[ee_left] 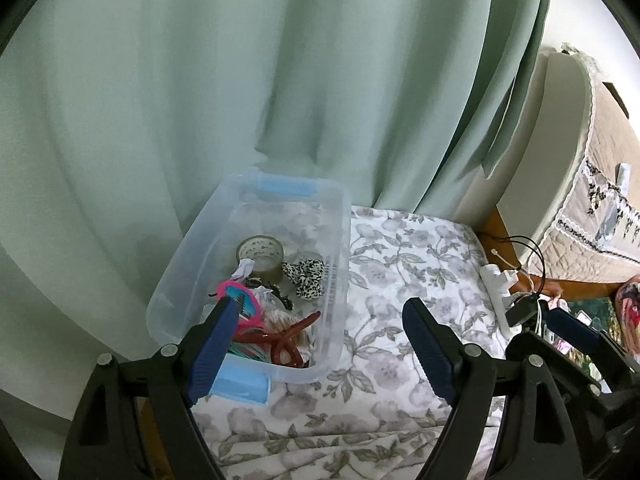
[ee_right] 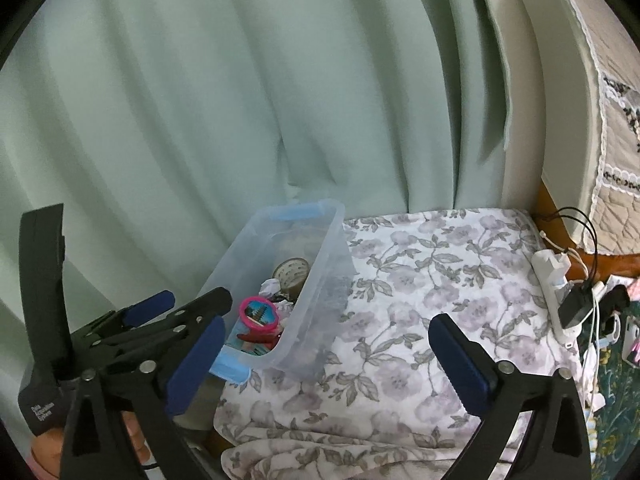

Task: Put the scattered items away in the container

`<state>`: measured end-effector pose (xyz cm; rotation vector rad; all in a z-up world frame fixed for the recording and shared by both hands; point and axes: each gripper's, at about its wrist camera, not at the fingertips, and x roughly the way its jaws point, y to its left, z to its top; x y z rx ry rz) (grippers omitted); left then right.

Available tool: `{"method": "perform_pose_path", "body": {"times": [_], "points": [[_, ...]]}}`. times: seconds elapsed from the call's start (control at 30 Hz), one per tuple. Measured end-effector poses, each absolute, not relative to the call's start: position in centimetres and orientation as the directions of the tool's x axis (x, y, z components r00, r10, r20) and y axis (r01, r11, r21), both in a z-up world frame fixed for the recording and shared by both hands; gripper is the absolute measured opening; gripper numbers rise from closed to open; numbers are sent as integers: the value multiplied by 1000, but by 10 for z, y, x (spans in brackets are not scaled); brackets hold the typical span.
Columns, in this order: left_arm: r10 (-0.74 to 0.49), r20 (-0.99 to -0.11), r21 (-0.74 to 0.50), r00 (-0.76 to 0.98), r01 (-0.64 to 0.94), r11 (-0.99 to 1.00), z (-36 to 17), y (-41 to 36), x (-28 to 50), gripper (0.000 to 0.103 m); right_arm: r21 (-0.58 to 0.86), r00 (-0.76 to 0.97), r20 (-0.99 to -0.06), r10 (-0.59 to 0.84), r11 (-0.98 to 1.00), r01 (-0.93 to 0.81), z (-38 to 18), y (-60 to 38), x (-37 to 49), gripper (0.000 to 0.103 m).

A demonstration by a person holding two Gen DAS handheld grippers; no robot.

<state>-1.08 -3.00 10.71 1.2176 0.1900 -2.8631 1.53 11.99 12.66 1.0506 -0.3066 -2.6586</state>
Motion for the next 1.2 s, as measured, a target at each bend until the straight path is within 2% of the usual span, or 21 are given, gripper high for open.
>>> {"method": "perform_pose_path", "body": {"times": [0.3,0.63,1.2], "points": [[10,-731,-99,-682,91,-991,104,-34,-8,85,258,-705,-653,-276,-956,136,129,120,17,103],[-10,-754,-80,-657,107,-991,95,-36,-8,85,265,-679,-670,-301,-951,159,125,114,15,103],[-35,-736,-42,-676,97,-994,97,-32,-5,85,247,-674,-686,-275,-959,140,125,114,15,103]]}}
